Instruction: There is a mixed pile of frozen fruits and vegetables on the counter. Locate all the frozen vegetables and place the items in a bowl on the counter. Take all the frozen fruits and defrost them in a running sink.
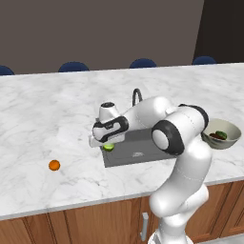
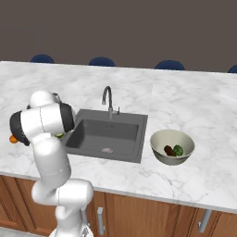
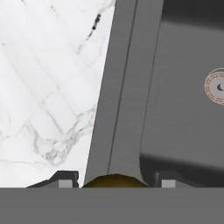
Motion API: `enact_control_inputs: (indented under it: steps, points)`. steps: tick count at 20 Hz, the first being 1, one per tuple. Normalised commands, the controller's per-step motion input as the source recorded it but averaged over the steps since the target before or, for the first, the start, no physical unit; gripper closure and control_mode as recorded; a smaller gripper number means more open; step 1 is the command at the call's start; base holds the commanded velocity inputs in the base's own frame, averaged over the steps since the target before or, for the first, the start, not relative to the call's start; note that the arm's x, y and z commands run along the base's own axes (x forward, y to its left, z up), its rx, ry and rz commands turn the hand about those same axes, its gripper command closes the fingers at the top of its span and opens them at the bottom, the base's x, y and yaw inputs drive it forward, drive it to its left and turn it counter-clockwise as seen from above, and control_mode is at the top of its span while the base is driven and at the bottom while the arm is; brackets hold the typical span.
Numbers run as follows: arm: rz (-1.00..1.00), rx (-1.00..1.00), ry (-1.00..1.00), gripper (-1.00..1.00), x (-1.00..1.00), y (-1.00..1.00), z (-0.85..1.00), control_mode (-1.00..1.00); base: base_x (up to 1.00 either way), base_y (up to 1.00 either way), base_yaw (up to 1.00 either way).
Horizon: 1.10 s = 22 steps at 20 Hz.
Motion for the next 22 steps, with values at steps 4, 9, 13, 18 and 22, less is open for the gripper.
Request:
enact_control_inputs:
  steps: [4, 9, 13, 18, 22]
  points:
    - [0.00, -0.01, -0.07, 1.00, 0.07, -0.47, 0.01, -1.00, 0.00, 0.00, 0.00]
    - [-0.01, 0.00, -0.01, 1.00, 0.22, -0.57, -0.06, -1.00, 0.00, 0.00, 0.00]
    - [-0.05, 0.00, 0.00, 1.00, 0.31, -0.60, -0.04, -1.00, 0.00, 0.00, 0.00]
    - [-0.05, 0.00, 0.01, 1.00, 0.40, -0.51, -0.19, -1.00, 0.00, 0.00, 0.00]
    - [-0.05, -0.03, 0.00, 1.00, 0.25, -0.24, -0.38, -1.00, 0.00, 0.00, 0.00]
